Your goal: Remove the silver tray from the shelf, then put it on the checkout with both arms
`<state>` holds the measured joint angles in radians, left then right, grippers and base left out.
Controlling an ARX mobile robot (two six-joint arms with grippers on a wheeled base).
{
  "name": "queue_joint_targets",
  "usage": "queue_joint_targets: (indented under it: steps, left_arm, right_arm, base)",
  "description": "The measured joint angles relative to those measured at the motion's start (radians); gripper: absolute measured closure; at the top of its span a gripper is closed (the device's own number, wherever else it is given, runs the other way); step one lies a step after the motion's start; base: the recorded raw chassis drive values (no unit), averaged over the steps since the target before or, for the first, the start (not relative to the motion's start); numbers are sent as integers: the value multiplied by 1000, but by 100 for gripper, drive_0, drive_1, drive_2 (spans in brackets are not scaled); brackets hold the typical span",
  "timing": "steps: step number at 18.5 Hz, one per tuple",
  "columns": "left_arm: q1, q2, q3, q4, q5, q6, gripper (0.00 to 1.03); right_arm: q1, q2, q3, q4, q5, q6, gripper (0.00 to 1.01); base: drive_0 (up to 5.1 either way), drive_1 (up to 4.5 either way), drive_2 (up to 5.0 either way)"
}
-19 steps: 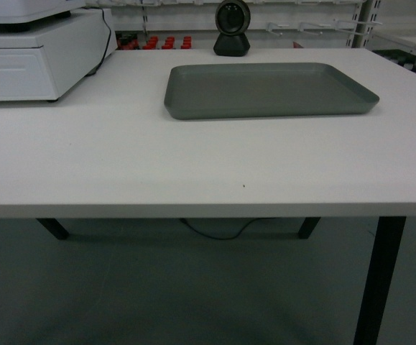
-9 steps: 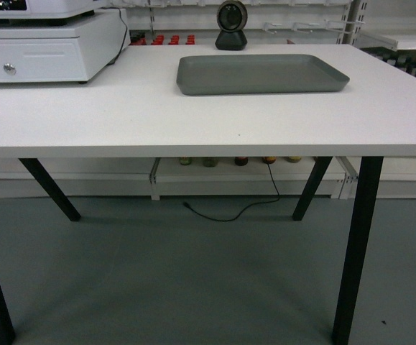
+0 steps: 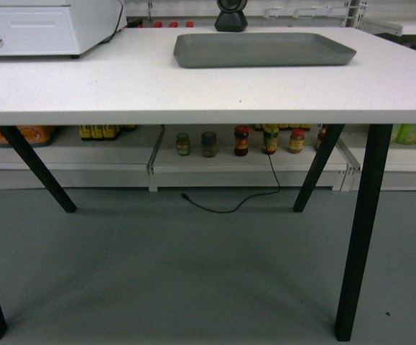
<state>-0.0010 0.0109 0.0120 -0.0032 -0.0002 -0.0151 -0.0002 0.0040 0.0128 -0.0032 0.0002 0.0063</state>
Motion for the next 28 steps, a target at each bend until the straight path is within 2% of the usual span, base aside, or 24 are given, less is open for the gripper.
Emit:
queue_joint_targets:
  steps: [28]
  left_arm:
    - [0, 0, 0, -3, 0, 4, 5]
  right_arm:
    - [0, 0, 0, -2, -1, -4, 3]
  base:
    - [0, 0, 0]
